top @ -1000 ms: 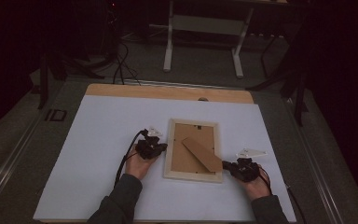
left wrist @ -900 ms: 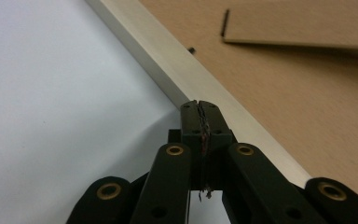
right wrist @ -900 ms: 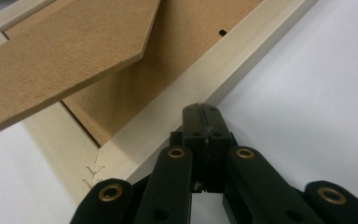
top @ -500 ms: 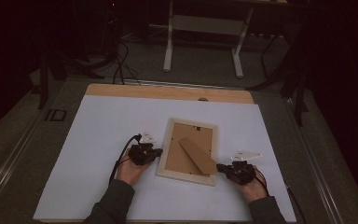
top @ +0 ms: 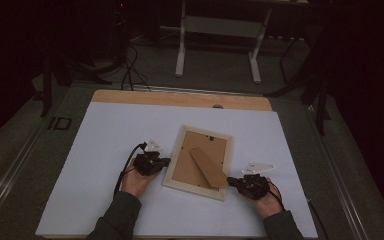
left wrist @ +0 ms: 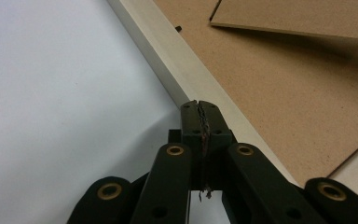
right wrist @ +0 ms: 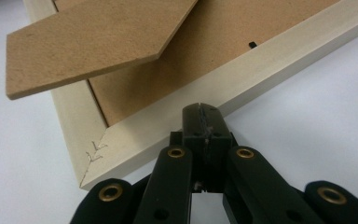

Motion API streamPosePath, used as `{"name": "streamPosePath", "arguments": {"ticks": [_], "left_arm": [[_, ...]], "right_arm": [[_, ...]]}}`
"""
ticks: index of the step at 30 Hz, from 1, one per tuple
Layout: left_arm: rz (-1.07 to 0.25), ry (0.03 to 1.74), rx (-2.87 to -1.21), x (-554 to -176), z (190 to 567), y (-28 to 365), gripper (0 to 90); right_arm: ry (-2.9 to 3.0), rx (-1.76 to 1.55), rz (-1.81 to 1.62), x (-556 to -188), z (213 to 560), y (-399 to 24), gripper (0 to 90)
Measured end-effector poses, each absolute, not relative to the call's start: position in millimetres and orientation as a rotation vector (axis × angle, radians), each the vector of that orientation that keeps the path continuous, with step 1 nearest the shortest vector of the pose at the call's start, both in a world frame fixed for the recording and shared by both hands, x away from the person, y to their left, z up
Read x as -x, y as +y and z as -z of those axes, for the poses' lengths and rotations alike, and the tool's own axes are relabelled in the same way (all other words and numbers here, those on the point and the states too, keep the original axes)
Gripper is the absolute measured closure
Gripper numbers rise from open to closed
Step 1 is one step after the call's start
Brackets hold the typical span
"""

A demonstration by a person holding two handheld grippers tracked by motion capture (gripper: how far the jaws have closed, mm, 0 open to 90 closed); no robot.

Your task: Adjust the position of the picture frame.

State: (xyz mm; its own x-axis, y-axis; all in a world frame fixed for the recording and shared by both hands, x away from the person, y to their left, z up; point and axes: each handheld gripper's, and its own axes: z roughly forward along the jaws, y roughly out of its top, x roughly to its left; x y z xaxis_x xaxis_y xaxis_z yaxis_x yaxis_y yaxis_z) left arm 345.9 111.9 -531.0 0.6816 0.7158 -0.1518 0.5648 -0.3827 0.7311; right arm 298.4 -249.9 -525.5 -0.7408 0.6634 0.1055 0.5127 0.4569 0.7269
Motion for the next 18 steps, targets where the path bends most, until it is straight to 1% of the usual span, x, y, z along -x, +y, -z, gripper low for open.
{"name": "streamPosePath", "arguments": {"ticks": [10,18], "left_arm": [[-0.285,0.989,-2.118,-354,529,106,90.0],[-0.290,1.004,-2.125,-368,527,104,90.0]], "right_arm": [[2.561,-1.006,-1.126,-292,526,-251,90.0],[2.579,-0.979,-1.138,-290,527,-247,90.0]]}}
